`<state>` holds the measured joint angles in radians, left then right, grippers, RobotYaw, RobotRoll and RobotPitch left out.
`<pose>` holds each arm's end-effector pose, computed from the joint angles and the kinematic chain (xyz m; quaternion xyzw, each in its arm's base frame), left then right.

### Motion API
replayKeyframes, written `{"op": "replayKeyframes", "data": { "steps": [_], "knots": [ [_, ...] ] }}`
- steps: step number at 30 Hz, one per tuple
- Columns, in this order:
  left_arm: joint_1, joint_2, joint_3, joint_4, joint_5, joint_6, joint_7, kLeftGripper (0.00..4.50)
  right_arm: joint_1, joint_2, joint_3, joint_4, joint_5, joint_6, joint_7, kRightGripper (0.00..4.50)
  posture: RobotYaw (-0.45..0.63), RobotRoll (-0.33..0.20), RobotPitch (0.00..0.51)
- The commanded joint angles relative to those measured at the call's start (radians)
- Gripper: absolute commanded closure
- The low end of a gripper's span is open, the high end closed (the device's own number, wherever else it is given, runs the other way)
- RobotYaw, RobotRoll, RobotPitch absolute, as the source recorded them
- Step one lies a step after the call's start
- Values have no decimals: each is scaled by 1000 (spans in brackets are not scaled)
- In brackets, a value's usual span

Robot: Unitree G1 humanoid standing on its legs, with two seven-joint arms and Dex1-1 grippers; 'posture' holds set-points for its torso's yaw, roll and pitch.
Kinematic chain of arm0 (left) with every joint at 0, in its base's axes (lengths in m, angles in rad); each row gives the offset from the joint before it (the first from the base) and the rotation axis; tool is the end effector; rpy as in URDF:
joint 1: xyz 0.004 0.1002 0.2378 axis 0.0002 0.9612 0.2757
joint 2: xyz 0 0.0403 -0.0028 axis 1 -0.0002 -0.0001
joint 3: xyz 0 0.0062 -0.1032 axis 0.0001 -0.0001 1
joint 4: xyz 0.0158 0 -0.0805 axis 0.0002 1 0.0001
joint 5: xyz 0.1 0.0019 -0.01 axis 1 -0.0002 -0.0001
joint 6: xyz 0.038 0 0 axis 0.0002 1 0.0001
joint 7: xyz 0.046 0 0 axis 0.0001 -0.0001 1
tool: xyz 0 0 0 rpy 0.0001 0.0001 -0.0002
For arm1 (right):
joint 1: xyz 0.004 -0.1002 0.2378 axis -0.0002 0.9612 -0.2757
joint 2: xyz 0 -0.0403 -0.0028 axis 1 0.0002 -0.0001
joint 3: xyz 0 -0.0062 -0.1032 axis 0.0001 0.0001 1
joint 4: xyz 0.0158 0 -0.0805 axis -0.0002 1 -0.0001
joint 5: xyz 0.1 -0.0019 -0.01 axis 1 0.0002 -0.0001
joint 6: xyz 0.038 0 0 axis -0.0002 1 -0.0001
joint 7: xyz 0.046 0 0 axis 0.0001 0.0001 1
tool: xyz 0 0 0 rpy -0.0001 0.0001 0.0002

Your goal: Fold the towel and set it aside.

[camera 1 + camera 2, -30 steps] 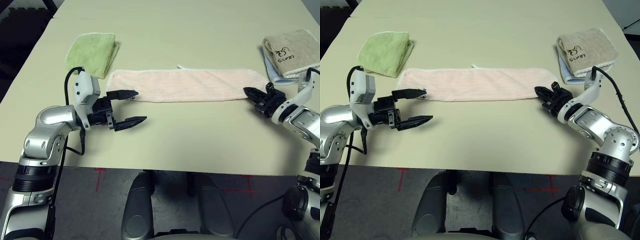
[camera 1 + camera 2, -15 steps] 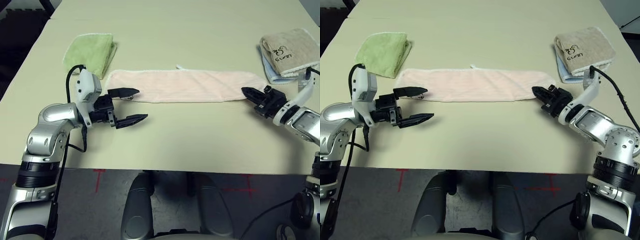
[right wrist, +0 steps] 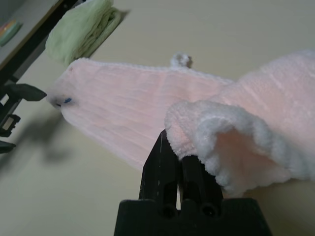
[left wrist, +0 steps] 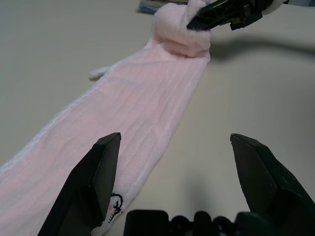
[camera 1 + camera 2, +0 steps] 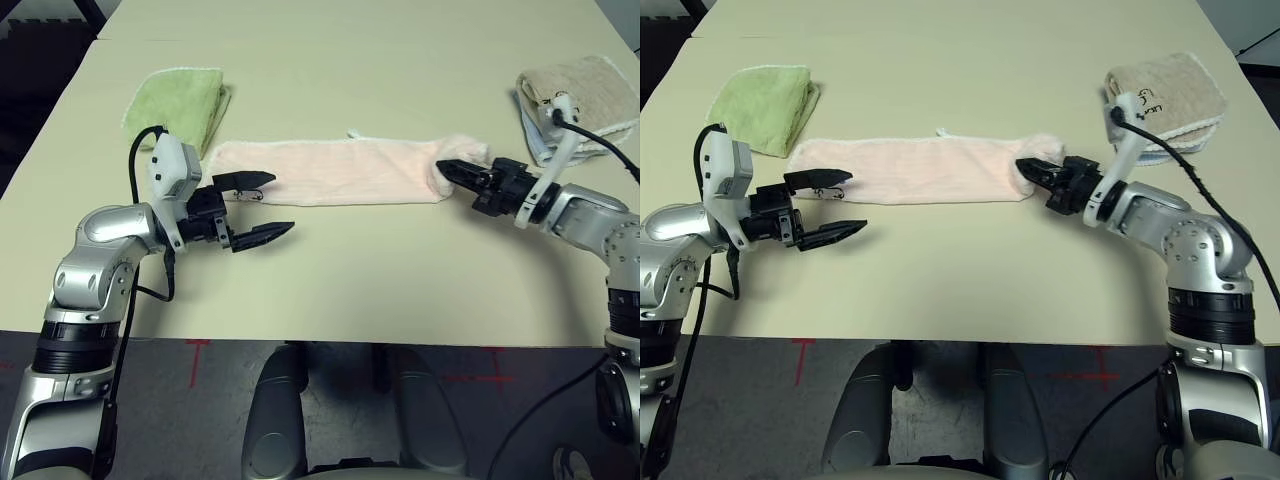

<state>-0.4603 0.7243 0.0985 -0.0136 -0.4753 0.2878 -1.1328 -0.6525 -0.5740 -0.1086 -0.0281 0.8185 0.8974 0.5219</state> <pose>0.2644 0.2615 0.2006 0.1555 -0.0401 -0.5156 0.8417 0.2831 -0.2147 0.2076 0.0979 0.0754 0.3892 0.9128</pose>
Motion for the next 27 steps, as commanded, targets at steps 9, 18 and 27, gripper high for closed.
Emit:
{"op": "replayKeyframes", "data": {
  "steps": [9,18,27],
  "knots": [
    [5,-3,-8,11,10,-27,-5,0,-181,-21,315,42,-327,-153,257,4471,-42,0,253],
    [32,4,7,-22,4,-22,7,0,-242,50,389,172,-470,-203,328,4471,-11,0,244],
    [35,3,6,-27,6,-18,16,0,-273,104,424,201,-557,-243,388,3938,-10,0,242]
  ]
}}
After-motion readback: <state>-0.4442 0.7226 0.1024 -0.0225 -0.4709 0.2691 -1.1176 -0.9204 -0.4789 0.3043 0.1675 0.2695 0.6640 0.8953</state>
